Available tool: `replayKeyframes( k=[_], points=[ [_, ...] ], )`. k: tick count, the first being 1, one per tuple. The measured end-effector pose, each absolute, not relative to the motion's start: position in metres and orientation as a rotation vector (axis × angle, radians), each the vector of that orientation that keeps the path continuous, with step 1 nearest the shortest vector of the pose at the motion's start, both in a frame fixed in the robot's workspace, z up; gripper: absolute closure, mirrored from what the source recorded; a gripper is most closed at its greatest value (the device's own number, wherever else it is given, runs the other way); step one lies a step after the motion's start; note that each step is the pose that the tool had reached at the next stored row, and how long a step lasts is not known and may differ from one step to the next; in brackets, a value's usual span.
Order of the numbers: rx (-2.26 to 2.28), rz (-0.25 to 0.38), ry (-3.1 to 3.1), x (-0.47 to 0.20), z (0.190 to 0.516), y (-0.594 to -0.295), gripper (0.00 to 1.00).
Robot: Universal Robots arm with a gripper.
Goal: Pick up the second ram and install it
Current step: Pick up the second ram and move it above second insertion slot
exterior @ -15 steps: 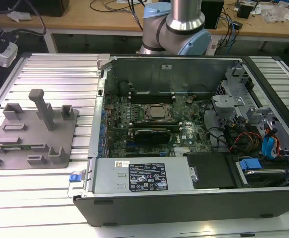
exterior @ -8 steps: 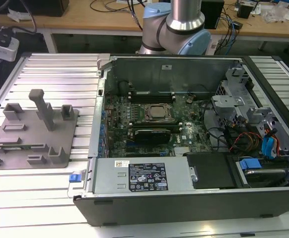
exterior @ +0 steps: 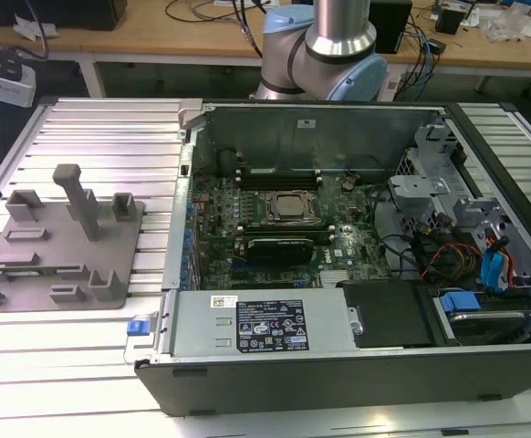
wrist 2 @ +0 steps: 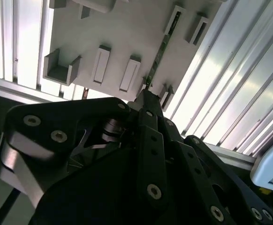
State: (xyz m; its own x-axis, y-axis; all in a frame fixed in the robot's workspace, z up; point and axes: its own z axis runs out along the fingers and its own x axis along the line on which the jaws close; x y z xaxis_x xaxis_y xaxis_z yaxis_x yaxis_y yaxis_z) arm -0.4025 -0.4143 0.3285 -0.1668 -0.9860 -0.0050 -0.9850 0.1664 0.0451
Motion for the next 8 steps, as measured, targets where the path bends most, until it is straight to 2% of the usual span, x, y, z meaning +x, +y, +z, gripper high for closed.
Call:
replayKeyframes(
  k=[8],
  points=[
    [2.038,-0.059,-2.355,-0.402,0.309,-0.419,0.92]
  ],
)
